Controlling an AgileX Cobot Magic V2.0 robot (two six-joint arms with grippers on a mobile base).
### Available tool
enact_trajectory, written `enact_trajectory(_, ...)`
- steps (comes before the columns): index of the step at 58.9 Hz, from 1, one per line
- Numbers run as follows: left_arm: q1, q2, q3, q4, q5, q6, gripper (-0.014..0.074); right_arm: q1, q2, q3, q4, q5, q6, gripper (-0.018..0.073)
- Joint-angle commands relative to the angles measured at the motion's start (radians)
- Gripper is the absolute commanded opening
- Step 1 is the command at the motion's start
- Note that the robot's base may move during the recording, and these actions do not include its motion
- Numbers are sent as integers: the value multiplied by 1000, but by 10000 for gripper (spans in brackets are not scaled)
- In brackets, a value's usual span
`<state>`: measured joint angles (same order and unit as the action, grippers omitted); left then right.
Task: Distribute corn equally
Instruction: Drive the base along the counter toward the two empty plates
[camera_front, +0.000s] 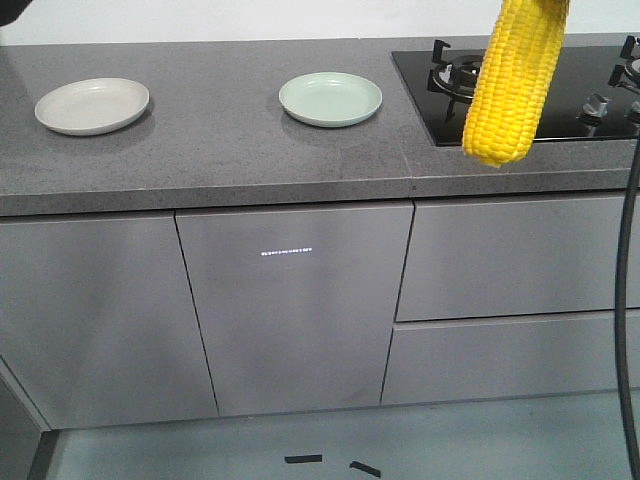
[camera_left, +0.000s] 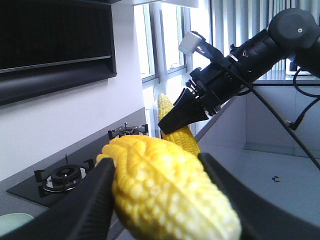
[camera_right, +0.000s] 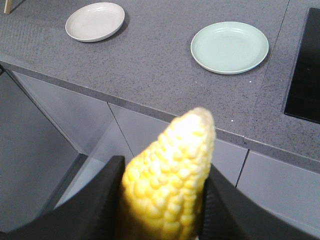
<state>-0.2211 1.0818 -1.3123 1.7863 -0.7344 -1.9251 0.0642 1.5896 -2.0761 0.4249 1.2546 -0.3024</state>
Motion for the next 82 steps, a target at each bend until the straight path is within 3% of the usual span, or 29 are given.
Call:
enact_trajectory(1, -2, -13, -30, 3, 36, -10, -6, -3, -36, -28, 25, -57, -7, -8)
enact_trajectory(82, -2, -13, -30, 3, 36, -10, -6, -3, -36, -28, 25, -57, -7, -8)
